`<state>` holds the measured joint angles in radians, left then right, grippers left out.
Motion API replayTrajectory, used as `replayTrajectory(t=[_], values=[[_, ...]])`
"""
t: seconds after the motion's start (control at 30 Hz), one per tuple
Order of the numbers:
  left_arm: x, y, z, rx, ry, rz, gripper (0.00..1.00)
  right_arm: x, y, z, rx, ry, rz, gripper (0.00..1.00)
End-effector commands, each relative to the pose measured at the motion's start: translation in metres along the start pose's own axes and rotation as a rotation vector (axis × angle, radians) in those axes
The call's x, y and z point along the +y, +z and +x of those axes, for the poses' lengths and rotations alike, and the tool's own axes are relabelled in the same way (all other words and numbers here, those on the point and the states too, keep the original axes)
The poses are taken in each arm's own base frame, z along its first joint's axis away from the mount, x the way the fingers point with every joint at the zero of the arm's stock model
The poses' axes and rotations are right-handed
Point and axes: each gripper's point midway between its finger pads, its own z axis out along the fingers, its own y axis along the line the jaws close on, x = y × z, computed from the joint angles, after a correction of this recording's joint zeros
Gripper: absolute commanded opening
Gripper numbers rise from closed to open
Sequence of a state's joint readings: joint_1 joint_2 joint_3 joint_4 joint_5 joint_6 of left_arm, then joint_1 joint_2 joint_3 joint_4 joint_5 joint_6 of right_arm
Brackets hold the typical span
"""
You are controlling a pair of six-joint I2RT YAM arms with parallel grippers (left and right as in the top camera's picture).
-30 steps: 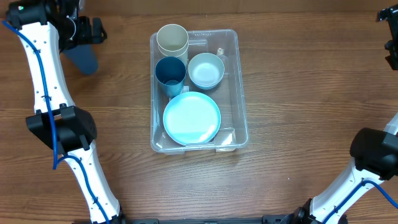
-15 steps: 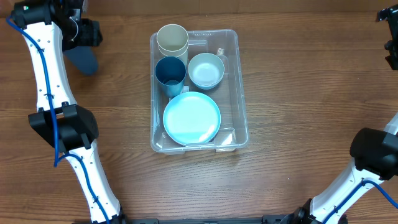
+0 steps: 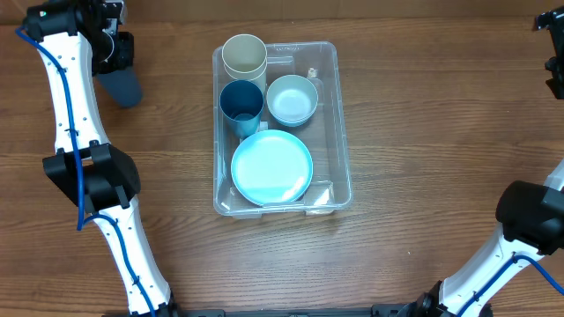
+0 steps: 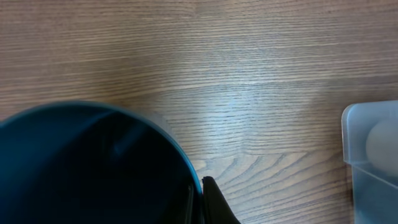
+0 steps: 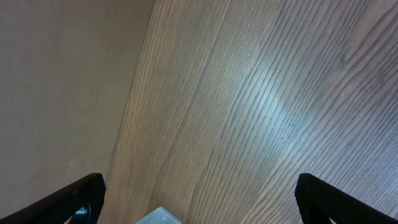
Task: Pack container
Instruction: 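Move the left gripper to the last teal cup and grasp it, then stack the teal cup into the teal cup in the bin and release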
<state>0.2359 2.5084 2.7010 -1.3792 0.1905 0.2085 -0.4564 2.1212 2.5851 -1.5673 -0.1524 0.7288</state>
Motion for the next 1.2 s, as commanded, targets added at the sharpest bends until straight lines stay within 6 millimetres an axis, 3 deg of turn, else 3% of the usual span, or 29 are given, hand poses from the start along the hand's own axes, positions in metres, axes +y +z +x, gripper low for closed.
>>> replayTrajectory(t=[0.0,0.07,0.13,0.23,0.3,0.43,0.5,0.57,0.63,0.73,0.77,0.8,0.83,0.9,1.0,1.17], values=[[-0.004,0.0,0.005,0.022,-0.09,0.013,0.04,0.002,-0.007,-0.003,-0.019,0.003,-0.011,1.0],[-0.01,-0.012,0.004,0.013,-0.081,0.016,0.04,0.002,-0.007,-0.003,-0.019,0.003,-0.011,1.0],[-0.019,-0.041,-0.005,-0.037,-0.078,0.012,0.04,0.002,-0.007,-0.003,-0.019,0.003,-0.012,1.0],[-0.031,-0.107,-0.018,-0.159,-0.049,-0.01,0.04,0.002,-0.007,-0.003,-0.019,0.003,-0.011,1.0],[-0.028,-0.127,-0.021,-0.195,-0.043,-0.054,0.04,0.002,-0.007,-0.003,-0.019,0.003,-0.012,1.0],[-0.029,-0.125,-0.014,-0.166,-0.049,-0.048,0.04,0.002,-0.007,-0.003,-0.019,0.003,-0.012,1.0],[-0.042,-0.126,-0.016,-0.174,-0.033,-0.01,0.04,0.002,-0.007,-0.003,-0.019,0.003,-0.011,1.0],[-0.055,-0.143,-0.018,-0.206,-0.01,-0.001,0.04,0.002,-0.007,-0.003,-0.019,0.003,-0.012,1.0],[-0.076,-0.18,-0.021,-0.286,0.023,0.042,0.04,0.002,-0.007,-0.003,-0.019,0.003,-0.012,1.0],[-0.123,-0.241,-0.017,-0.405,0.105,0.136,0.04,0.002,-0.007,-0.003,-0.019,0.003,-0.012,1.0],[-0.142,-0.257,-0.013,-0.432,0.144,0.155,0.04,0.002,-0.007,-0.003,-0.019,0.003,-0.011,1.0],[-0.181,-0.281,0.002,-0.456,0.268,0.19,0.04,0.002,-0.007,-0.003,-0.019,0.003,-0.011,1.0],[-0.199,-0.289,0.012,-0.455,0.319,0.21,0.04,0.002,-0.007,-0.003,-0.019,0.003,-0.012,1.0],[-0.228,-0.297,0.033,-0.426,0.398,0.239,0.04,0.002,-0.007,-0.003,-0.019,0.003,-0.012,1.0],[-0.27,-0.287,0.067,-0.327,0.544,0.256,0.04,0.002,-0.007,-0.003,-0.019,0.003,-0.011,1.0],[-0.282,-0.28,0.076,-0.295,0.597,0.211,0.04,0.002,-0.007,-0.003,-0.019,0.003,-0.012,1.0]])
